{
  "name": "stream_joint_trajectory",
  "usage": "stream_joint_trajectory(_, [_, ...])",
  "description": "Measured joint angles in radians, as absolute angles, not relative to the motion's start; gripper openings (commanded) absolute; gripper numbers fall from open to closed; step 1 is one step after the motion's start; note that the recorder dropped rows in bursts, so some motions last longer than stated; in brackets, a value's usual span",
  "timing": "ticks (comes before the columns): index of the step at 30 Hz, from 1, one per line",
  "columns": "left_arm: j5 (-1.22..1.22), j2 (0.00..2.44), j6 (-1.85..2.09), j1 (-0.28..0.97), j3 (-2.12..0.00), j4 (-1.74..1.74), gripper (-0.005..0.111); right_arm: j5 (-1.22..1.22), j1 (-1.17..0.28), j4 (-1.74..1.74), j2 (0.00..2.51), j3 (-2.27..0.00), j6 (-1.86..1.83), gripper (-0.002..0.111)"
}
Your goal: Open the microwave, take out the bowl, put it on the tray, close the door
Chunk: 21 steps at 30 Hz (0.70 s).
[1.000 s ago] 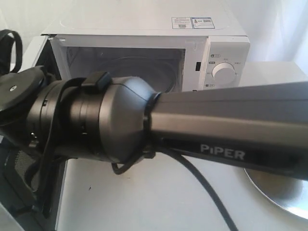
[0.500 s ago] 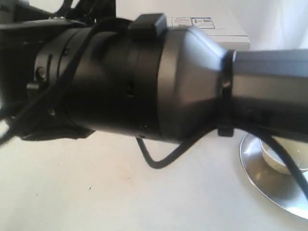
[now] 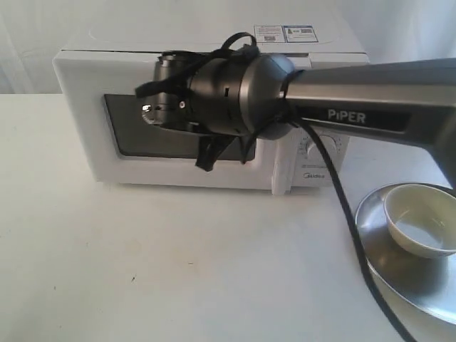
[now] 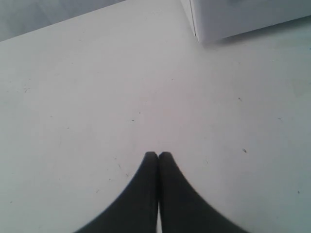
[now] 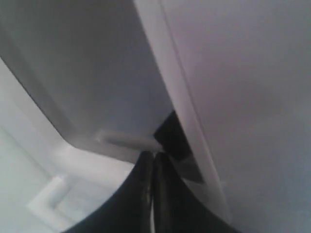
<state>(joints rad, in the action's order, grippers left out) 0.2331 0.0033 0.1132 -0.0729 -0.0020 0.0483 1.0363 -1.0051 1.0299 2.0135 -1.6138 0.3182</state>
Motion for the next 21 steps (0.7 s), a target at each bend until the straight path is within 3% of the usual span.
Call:
stream_joint_trajectory(14, [0.233,0.003,0.113,-0.073,-0.002,0.048,0.0,1.073,-0.989,1.082,2.056,-1.596,0.511,0.0])
stream_joint_trajectory(21, [0.233,0.003,0.113,-0.073,-0.002,0.048,0.0,1.049,-1.008,1.154,1.881,-1.379,0.567,0.0])
